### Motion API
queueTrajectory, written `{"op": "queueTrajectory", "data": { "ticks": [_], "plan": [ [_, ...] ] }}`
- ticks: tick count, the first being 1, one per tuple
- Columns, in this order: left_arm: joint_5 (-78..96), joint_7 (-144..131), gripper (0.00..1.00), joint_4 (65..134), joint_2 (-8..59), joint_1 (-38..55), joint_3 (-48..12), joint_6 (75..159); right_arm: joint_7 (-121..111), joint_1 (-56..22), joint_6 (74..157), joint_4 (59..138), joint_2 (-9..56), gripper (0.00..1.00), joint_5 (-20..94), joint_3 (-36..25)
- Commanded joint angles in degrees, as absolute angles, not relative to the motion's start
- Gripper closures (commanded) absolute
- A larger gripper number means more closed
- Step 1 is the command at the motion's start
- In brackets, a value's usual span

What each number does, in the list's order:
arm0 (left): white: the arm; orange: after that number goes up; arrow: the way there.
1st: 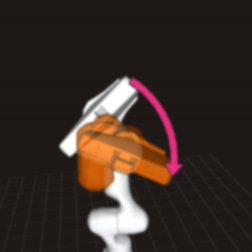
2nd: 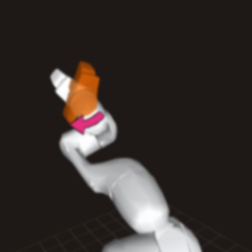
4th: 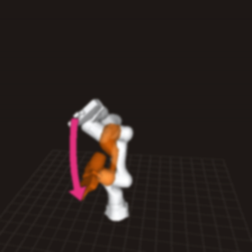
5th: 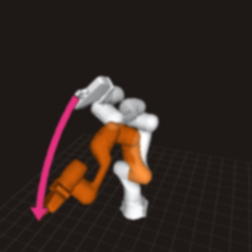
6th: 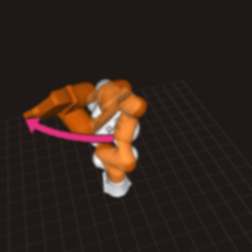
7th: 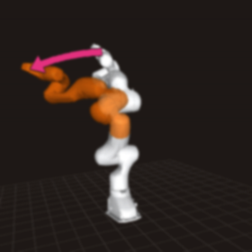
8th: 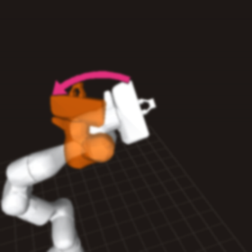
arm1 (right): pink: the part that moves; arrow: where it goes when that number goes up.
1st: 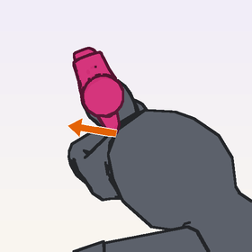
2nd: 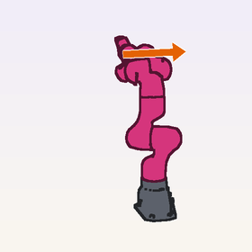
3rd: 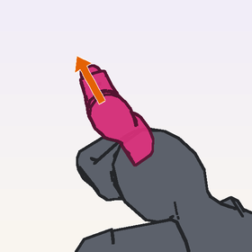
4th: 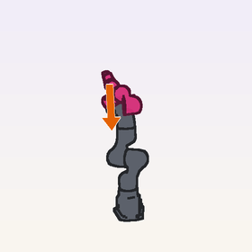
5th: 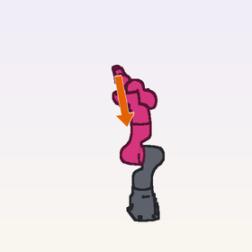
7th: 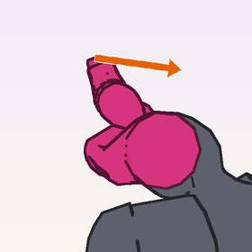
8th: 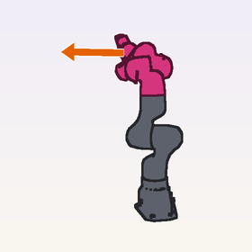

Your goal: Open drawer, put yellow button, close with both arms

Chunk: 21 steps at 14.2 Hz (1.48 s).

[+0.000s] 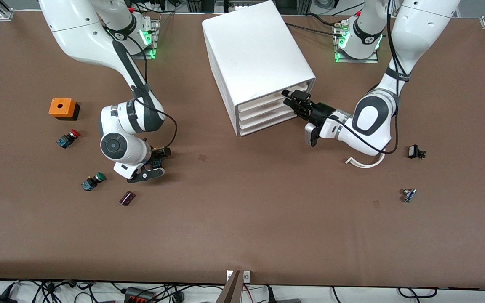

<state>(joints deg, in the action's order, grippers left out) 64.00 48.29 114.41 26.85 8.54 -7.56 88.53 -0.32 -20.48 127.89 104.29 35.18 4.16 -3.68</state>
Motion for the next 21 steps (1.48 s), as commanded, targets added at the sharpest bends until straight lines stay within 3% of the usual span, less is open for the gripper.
{"op": "queueTrajectory", "data": {
  "ticks": [1,4,8,11,14,18,21],
  "plan": [
    [65.5,49.7,0.52,117.2,24.9,8.1,-8.2,88.5,-1.1,-20.7,127.5,104.9,35.1,0.40,4.8,-3.9],
    [65.4,49.7,0.77,117.2,24.9,7.7,-8.2,88.3,-1.1,-20.7,127.5,104.5,35.1,0.40,4.8,-3.9],
    [65.0,49.0,0.94,116.5,25.1,7.3,-8.0,88.4,-1.1,-20.7,127.6,104.4,35.1,0.45,4.8,-3.9],
    [64.9,48.5,0.97,114.4,25.7,7.1,-7.4,88.6,-1.1,-20.7,127.6,104.4,35.1,0.56,4.8,-3.9],
    [63.2,48.3,0.97,109.2,29.0,4.6,-7.3,88.6,-1.2,-20.7,127.6,104.1,35.0,0.79,4.7,-3.9],
    [59.9,48.3,0.97,100.1,35.4,1.8,-7.3,88.6,-1.6,-21.2,126.0,100.0,32.9,0.82,4.7,-3.9],
    [59.6,48.3,0.96,96.2,37.4,0.4,-7.1,88.6,-1.6,-21.6,120.3,92.4,31.2,0.83,4.7,-3.9]
  ]
}}
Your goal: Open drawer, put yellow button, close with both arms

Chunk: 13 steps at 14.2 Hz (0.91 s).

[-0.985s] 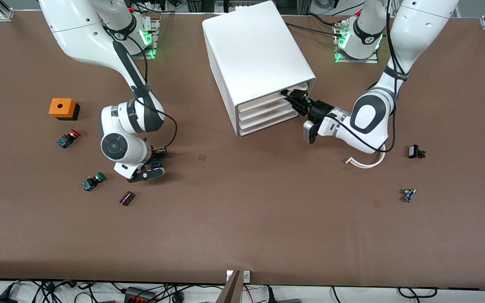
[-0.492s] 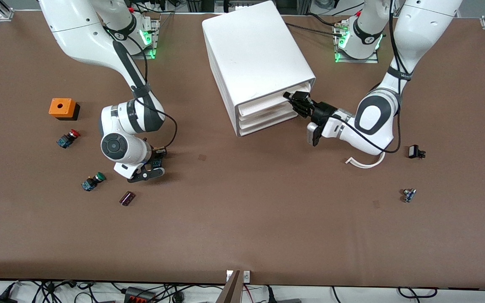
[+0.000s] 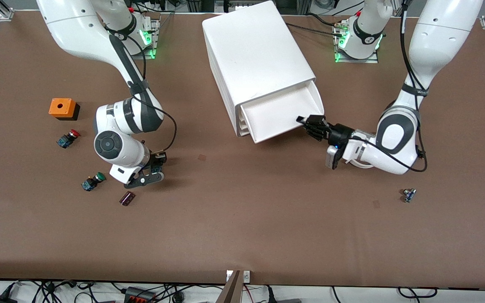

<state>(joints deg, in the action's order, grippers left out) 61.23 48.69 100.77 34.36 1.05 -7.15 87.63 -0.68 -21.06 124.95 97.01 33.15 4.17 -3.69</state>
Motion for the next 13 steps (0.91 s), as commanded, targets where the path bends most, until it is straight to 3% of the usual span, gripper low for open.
{"op": "queueTrajectory", "data": {
  "ticks": [1,2,3,8,13],
  "plan": [
    [59.5,48.3,0.76,96.2,37.3,0.4,-7.1,88.6,-1.6,-22.1,118.7,89.2,30.7,0.85,4.7,-3.9],
    [59.5,48.3,0.56,96.2,37.3,0.4,-7.1,88.6,-1.4,-22.8,117.7,86.0,30.6,0.85,4.7,-3.9],
    [59.6,48.3,0.01,96.2,37.3,0.3,-7.1,88.4,-1.2,-23.5,116.7,82.9,30.6,0.85,4.8,-3.9],
    [59.3,34.6,0.00,94.0,33.9,-1.3,-7.0,82.7,1.7,-29.0,108.0,71.0,30.6,0.91,7.8,-4.0],
    [43.5,5.4,0.00,78.7,31.9,-1.8,-6.9,72.3,12.6,-36.3,107.8,66.0,31.5,0.91,8.3,-4.0]
  ]
}}
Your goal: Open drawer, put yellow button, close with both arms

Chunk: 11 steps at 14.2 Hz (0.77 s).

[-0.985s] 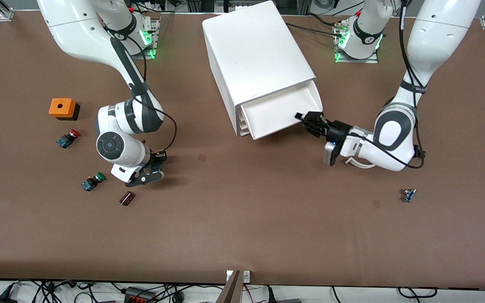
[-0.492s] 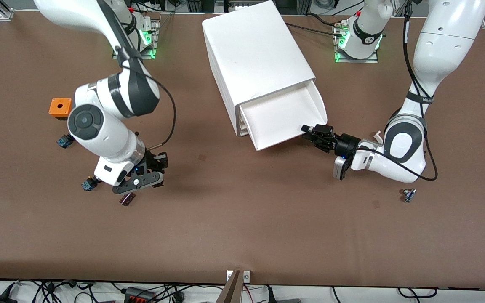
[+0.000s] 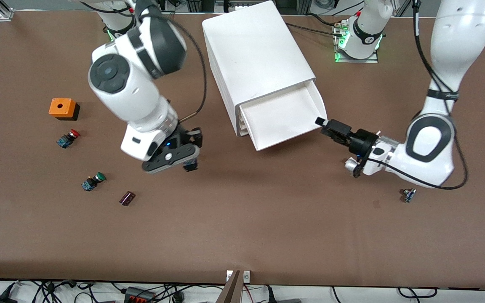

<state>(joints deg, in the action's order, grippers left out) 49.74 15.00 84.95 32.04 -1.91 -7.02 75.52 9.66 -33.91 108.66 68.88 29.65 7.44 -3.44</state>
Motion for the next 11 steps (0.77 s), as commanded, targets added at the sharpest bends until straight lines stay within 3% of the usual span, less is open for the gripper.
{"op": "queueTrajectory", "data": {
  "ticks": [1,6,11],
  "plan": [
    [38.9,1.0,0.00,76.3,31.9,-1.8,-6.9,71.6,14.0,-37.6,107.8,65.9,31.6,0.92,8.3,-3.9],
    [6.5,-2.9,0.00,72.3,30.3,2.4,-7.9,71.4,23.2,-44.7,107.8,59.9,36.7,0.96,8.2,-4.0],
    [0.5,-2.9,0.00,72.6,30.4,1.6,-7.1,81.8,23.9,-47.7,108.7,57.2,38.7,1.00,8.3,-3.9]
  ]
}}
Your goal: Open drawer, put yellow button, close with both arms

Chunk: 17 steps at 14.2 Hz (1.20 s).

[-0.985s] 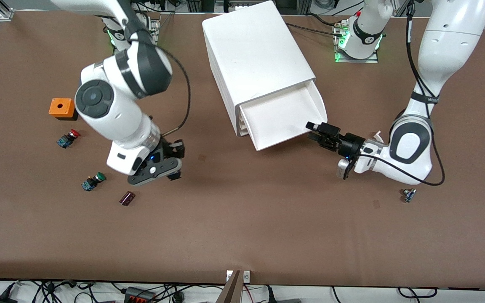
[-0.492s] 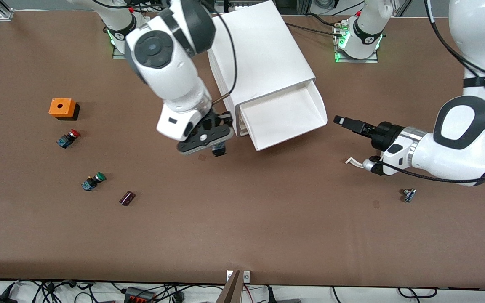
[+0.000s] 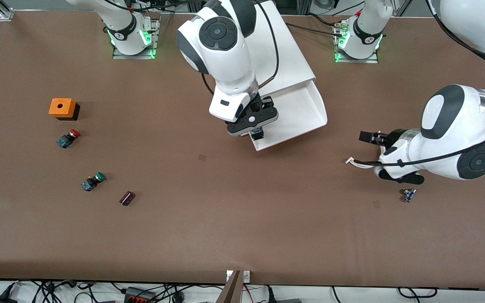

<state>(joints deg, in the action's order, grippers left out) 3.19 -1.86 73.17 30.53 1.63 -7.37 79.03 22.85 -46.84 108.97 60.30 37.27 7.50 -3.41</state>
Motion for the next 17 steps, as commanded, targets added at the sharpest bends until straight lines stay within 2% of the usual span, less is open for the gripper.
{"op": "queueTrajectory", "data": {
  "ticks": [1,7,17],
  "plan": [
    [-1.0,-3.1,0.00,72.6,30.4,1.6,-7.1,83.5,24.8,-48.2,109.2,57.2,39.0,1.00,8.3,-3.9],
    [-1.1,-6.9,0.00,73.4,30.4,1.2,-6.9,84.5,29.2,-51.0,112.2,57.2,42.1,1.00,8.1,-4.0],
    [-1.3,-6.8,0.00,73.2,29.8,1.2,-7.6,84.6,30.3,-53.8,110.7,57.3,43.9,1.00,8.2,-4.0]
  ]
}}
